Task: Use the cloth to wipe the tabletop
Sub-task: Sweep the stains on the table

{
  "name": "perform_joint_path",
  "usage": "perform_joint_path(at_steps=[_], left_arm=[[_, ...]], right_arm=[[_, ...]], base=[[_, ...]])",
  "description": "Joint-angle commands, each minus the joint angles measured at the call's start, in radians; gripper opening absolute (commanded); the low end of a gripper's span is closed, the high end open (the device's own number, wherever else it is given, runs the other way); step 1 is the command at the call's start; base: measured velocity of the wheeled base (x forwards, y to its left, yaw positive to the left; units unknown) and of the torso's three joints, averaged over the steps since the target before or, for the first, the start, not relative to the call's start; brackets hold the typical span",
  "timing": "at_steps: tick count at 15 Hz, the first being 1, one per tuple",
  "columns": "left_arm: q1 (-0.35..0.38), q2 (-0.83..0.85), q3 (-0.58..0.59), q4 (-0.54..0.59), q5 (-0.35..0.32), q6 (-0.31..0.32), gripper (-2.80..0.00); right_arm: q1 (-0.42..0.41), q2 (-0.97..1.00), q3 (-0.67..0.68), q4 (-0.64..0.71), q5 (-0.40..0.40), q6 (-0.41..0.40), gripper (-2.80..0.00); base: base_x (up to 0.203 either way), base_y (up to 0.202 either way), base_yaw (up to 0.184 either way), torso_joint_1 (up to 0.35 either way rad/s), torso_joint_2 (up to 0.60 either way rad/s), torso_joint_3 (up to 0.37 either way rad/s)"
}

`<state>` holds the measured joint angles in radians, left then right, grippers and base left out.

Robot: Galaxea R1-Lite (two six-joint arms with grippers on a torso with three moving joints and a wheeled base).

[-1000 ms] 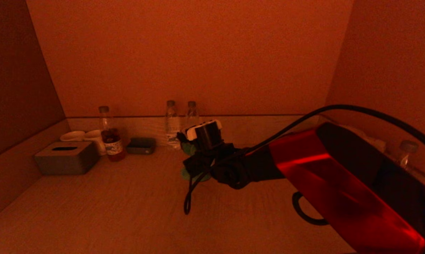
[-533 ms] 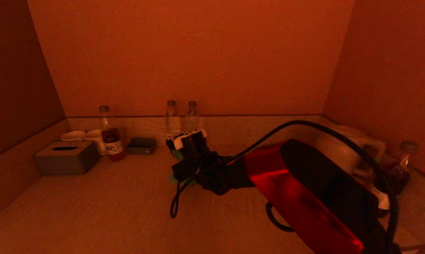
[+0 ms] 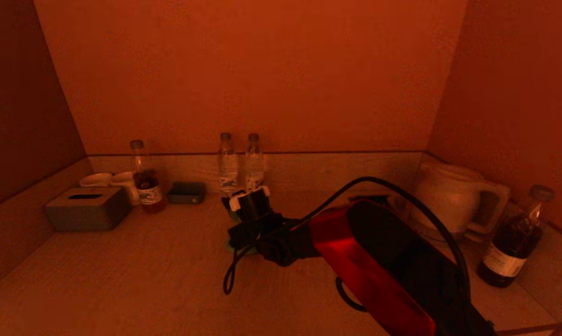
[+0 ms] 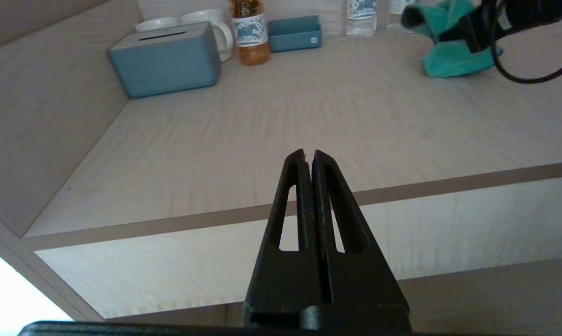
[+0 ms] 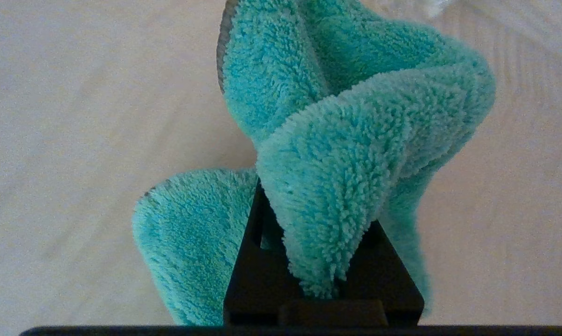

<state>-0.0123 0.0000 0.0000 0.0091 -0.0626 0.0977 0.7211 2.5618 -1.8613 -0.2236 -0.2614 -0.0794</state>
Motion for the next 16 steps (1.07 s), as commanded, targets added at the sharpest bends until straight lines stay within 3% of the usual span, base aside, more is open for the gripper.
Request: perform_joint_path(at_steps=[1,8,16], left_arm=[[0.000,0.000,0.000,0.000,0.000,0.001,-2.80],[0.000,0.000,0.000,0.000,0.000,0.001,-2.80],[0.000,0.000,0.000,0.000,0.000,0.001,-2.80]], right_arm=[[0.001,0.017,-0.001,-0.002,-0.001,0.011,-2.80],[0.005,0.019,0.006,0.000,-0.001,0.037,-2.80],[0.070,-0.034,0.098,-0.005,-0.001,0.080,-2.80]], base=[[0.000,0.000,0.000,0.000,0.00,0.000],[0.000,0.000,0.000,0.000,0.00,0.000],[0.000,0.000,0.000,0.000,0.00,0.000]])
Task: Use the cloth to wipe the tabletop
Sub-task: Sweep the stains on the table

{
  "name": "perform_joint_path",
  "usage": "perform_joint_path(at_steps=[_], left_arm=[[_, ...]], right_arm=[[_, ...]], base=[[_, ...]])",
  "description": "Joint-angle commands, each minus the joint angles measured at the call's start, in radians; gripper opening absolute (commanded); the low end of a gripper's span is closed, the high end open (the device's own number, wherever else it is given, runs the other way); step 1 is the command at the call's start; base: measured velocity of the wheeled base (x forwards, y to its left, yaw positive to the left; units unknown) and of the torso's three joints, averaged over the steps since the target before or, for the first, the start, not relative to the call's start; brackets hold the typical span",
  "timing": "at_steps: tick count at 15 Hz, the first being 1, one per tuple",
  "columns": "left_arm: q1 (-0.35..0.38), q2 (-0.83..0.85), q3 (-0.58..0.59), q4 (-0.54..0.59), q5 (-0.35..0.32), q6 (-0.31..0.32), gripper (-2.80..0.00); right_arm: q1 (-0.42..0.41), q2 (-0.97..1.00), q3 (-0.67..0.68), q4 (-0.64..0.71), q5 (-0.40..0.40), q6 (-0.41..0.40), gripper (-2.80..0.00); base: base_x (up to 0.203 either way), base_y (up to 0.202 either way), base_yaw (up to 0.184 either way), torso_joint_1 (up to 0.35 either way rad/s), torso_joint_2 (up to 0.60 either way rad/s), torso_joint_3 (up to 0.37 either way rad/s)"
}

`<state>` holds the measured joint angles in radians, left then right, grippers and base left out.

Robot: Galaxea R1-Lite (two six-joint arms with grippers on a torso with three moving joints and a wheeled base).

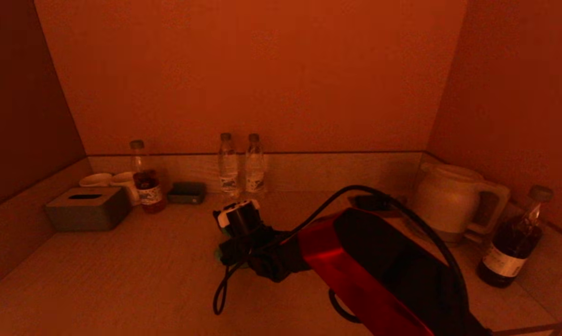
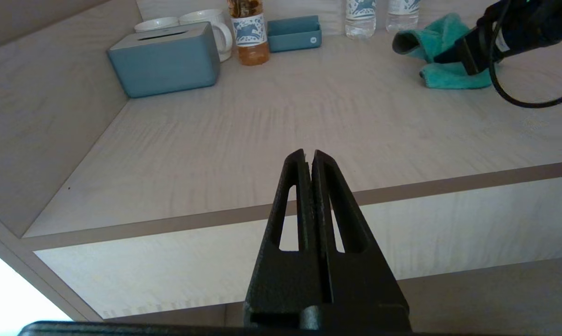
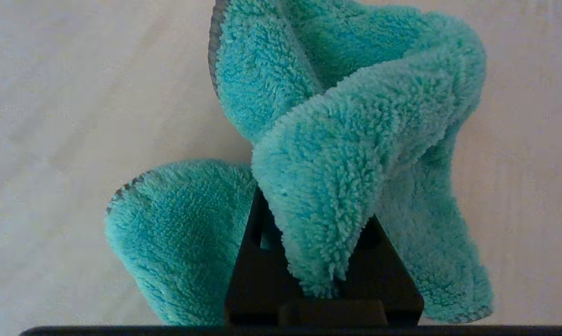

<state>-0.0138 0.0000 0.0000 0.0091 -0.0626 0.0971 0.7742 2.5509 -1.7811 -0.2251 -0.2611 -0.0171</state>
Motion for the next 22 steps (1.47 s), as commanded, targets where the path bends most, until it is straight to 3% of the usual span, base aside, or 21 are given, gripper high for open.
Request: perform_joint_path(at_steps=[1,7,12,19,22], left_arm=[[0.002,0.000,0.000,0.000,0.000,0.001,-2.80],[0.002,0.000,0.000,0.000,0.000,0.001,-2.80],[0.002,0.000,0.000,0.000,0.000,0.001,-2.80],[0.000,0.000,0.000,0.000,0.000,0.001,-2.80],[0.001,0.000,0.000,0.000,0.000,0.001,-2.80]], right_arm=[[0.028,-0.040,0.052,-0.012,-0.001,0.024,-2.80],[0.089,-0.111,0.180,-0.111,-0.001,0.027,-2.80],[0.178,-0.200,0.446,-0.274,-0.001,0.023,-2.80],[0.176,-0.209,0.503,-0.324,-0.003,0.025,-2.80],[0.119,-0.207,0.500,-0.327,-0.003,0.027,-2.80]], base=[[0.000,0.000,0.000,0.000,0.00,0.000],[0.000,0.000,0.000,0.000,0.00,0.000],[0.000,0.000,0.000,0.000,0.00,0.000],[0.000,0.000,0.000,0.000,0.00,0.000],[0.000,0.000,0.000,0.000,0.00,0.000]])
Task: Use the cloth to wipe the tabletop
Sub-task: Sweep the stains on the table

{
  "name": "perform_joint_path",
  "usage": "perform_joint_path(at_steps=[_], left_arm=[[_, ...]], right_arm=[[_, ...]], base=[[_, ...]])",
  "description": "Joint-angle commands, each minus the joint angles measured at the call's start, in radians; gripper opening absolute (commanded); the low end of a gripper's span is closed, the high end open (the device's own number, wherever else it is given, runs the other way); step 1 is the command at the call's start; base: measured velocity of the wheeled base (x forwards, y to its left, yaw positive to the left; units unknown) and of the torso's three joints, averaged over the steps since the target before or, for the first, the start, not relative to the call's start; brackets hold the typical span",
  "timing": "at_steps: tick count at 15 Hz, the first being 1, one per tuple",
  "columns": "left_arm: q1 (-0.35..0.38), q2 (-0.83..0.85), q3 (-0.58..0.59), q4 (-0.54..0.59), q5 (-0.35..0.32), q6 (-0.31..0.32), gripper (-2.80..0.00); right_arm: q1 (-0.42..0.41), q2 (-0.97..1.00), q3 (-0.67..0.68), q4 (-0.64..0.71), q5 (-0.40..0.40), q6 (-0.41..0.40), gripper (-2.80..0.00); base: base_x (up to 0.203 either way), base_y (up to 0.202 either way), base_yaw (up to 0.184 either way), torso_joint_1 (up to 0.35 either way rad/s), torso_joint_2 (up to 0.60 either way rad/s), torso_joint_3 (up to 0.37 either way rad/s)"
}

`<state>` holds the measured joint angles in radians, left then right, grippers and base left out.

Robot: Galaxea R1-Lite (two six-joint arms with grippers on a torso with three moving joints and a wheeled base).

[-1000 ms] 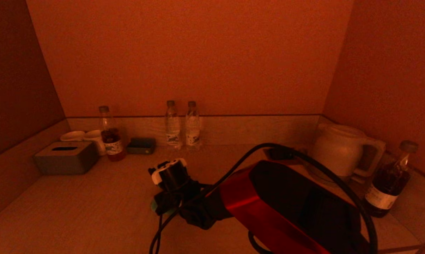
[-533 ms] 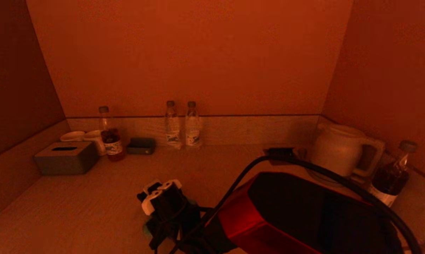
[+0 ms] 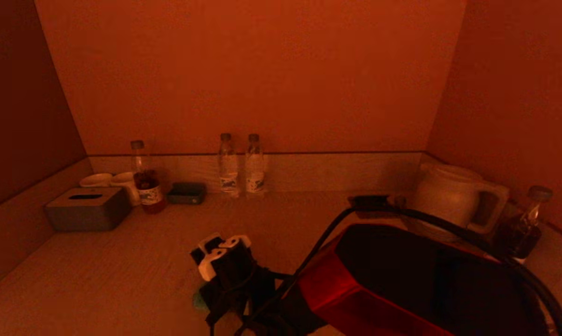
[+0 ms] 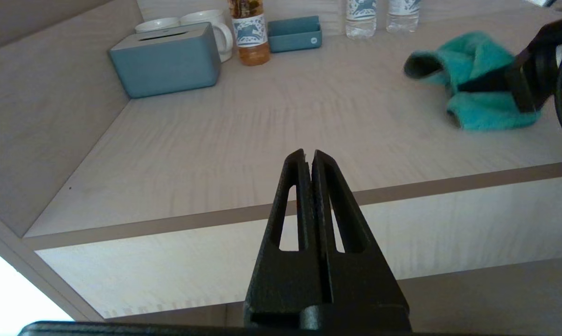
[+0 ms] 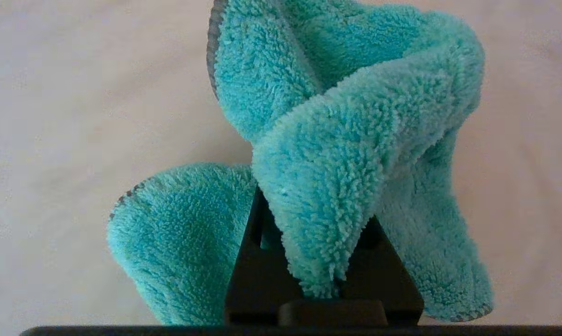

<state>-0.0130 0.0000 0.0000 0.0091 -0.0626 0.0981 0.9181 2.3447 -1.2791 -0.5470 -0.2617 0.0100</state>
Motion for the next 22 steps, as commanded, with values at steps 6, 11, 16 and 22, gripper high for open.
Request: perform_joint_path(at_steps=[6,11,16,22], left_arm=[[0.001,0.000,0.000,0.000,0.000,0.000,-2.80],[-0.001,0.000,0.000,0.000,0.000,0.000,-2.80],[-0.001,0.000,0.000,0.000,0.000,0.000,-2.80],[0.000,0.000,0.000,0.000,0.000,0.000,-2.80]], right_arm=[[-0.108,0.013,-0.016,-0.005,-0.002,0.001,-2.80],[-0.196,0.018,-0.017,-0.005,-0.002,0.016,-2.80],[-0.265,0.017,-0.023,-0.005,-0.002,0.016,-2.80],[-0.266,0.018,-0.024,-0.005,-0.002,0.016,-2.80]], base=[[0.000,0.000,0.000,0.000,0.00,0.000],[0.000,0.000,0.000,0.000,0.00,0.000],[0.000,0.000,0.000,0.000,0.00,0.000],[0.000,0.000,0.000,0.000,0.00,0.000]])
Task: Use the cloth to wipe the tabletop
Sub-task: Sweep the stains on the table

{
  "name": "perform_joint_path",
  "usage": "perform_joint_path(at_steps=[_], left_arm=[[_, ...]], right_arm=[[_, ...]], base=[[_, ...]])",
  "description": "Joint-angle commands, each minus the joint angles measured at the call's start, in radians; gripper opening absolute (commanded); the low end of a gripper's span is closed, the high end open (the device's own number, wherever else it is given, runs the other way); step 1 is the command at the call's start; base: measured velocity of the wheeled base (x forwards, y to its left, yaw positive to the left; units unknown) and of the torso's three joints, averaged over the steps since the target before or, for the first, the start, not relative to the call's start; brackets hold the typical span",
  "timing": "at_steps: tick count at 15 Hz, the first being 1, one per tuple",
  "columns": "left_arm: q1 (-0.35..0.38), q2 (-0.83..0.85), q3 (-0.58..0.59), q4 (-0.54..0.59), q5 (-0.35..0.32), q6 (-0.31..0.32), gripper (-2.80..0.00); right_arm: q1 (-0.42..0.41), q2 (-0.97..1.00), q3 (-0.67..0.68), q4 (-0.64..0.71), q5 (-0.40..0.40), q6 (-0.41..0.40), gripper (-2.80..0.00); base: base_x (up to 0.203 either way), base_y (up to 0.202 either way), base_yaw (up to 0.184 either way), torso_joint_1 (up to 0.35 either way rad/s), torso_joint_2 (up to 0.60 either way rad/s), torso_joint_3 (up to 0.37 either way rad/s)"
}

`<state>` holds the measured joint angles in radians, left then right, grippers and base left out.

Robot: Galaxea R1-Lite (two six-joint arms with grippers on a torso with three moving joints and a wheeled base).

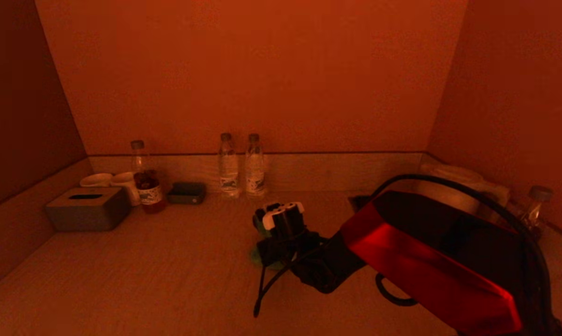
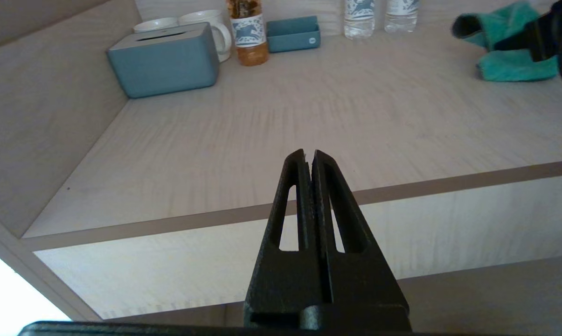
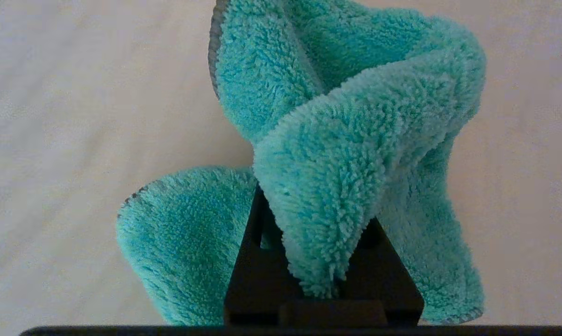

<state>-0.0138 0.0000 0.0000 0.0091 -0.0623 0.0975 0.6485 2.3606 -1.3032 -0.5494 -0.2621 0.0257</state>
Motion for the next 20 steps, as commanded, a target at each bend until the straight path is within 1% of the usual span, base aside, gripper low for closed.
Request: perform_joint_path(at_steps=[1,2,3,4,5,7,8,9,14,20], left_arm=[[0.001,0.000,0.000,0.000,-0.001,0.001,-2.80],[0.002,0.000,0.000,0.000,-0.001,0.001,-2.80],[0.002,0.000,0.000,0.000,-0.001,0.001,-2.80],[0.002,0.000,0.000,0.000,-0.001,0.001,-2.80],[0.001,0.000,0.000,0.000,-0.001,0.001,-2.80],[0.002,0.000,0.000,0.000,-0.001,0.001,-2.80],[0.002,0.000,0.000,0.000,-0.001,0.001,-2.80],[0.002,0.000,0.000,0.000,-0.001,0.001,-2.80],[0.001,0.000,0.000,0.000,-0.001,0.000,-2.80],[0.002,0.000,0.000,0.000,-0.001,0.001,-2.80]], right_arm=[[0.042,0.001,-0.002,-0.003,-0.002,0.000,-2.80],[0.062,-0.001,-0.002,-0.003,-0.002,0.000,-2.80],[0.065,-0.002,-0.002,-0.003,-0.002,0.000,-2.80],[0.092,-0.005,-0.002,-0.003,-0.003,0.000,-2.80],[0.098,-0.006,-0.002,-0.003,-0.003,0.000,-2.80],[0.146,-0.009,0.002,-0.004,-0.003,0.002,-2.80],[0.149,-0.008,0.003,-0.004,-0.004,0.002,-2.80],[0.169,-0.006,0.007,-0.004,-0.005,0.002,-2.80],[0.161,-0.001,0.004,-0.004,-0.008,0.002,-2.80],[0.106,-0.002,0.001,-0.003,-0.012,0.002,-2.80]], base=[[0.000,0.000,0.000,0.000,0.00,0.000],[0.000,0.000,0.000,0.000,0.00,0.000],[0.000,0.000,0.000,0.000,0.00,0.000],[0.000,0.000,0.000,0.000,0.00,0.000],[0.000,0.000,0.000,0.000,0.00,0.000],[0.000,0.000,0.000,0.000,0.00,0.000],[0.000,0.000,0.000,0.000,0.00,0.000],[0.000,0.000,0.000,0.000,0.00,0.000],[0.000,0.000,0.000,0.000,0.00,0.000],[0.000,0.000,0.000,0.000,0.00,0.000]])
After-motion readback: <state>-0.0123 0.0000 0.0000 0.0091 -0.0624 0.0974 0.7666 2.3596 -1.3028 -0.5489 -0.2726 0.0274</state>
